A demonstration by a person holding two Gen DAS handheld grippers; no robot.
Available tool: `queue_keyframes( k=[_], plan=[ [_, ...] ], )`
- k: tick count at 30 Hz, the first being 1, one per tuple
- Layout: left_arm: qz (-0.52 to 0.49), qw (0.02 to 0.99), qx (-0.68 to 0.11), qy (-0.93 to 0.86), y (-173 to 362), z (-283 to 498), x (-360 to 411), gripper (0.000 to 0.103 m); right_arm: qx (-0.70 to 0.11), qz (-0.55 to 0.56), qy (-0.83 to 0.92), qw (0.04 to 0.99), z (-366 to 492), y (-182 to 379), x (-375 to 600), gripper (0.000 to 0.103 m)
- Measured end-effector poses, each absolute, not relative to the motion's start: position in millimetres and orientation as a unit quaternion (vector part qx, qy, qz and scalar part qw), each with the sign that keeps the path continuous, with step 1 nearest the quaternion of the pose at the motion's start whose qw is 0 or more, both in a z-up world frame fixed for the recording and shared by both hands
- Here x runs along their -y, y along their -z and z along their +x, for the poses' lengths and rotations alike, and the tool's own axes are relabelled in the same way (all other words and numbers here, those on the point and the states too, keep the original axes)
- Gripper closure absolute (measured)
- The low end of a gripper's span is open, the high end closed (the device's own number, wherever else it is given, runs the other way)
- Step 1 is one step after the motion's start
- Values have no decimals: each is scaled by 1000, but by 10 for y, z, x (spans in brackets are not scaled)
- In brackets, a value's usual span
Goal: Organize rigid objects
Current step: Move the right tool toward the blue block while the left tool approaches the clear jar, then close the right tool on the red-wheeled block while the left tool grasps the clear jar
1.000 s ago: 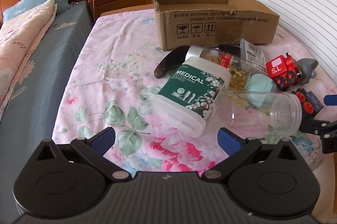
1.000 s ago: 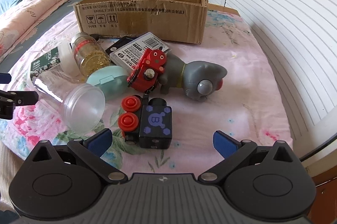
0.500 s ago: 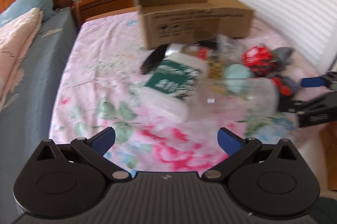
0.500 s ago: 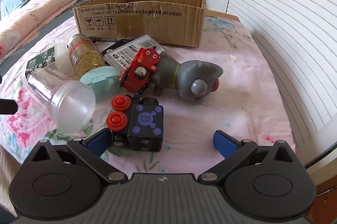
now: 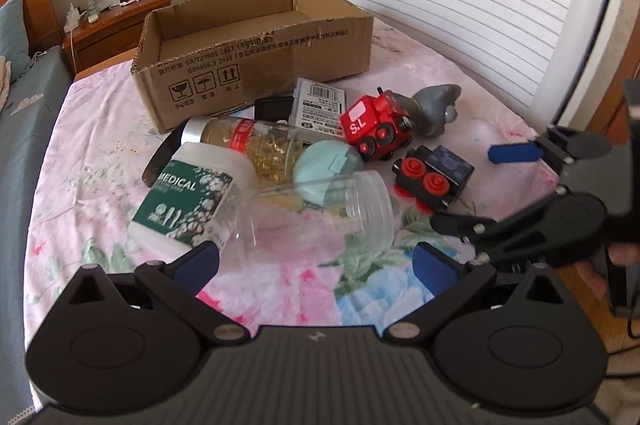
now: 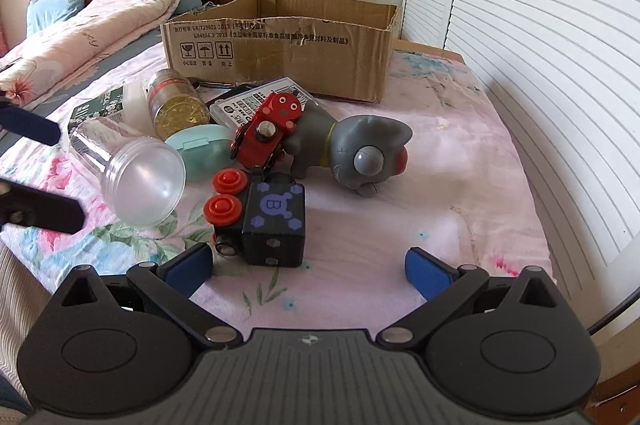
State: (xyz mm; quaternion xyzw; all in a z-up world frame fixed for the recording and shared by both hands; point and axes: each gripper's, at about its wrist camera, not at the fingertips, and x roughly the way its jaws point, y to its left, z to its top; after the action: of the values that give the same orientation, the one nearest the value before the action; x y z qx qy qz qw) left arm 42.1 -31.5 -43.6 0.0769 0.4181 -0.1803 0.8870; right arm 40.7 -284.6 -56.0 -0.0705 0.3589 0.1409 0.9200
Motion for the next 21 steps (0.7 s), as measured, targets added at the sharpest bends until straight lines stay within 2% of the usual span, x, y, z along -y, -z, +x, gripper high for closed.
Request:
queue_keyframes(
  k=[9, 11, 13, 21],
  plan=[
    [70, 883, -430, 174, 528, 589, 446, 3, -357, -70, -142, 921, 395, 557, 2851, 0],
    [69, 883, -430, 174, 544, 627, 468, 6, -357, -70, -140, 921, 393, 557, 2851, 0],
    [72, 882, -432, 173, 565, 651, 489, 13, -357, -69, -138, 921, 386, 560, 2847, 0],
    [87, 879, -428, 193, 585, 547, 407, 13, -359, -70, -142, 920, 375, 550, 2832, 0]
  ],
)
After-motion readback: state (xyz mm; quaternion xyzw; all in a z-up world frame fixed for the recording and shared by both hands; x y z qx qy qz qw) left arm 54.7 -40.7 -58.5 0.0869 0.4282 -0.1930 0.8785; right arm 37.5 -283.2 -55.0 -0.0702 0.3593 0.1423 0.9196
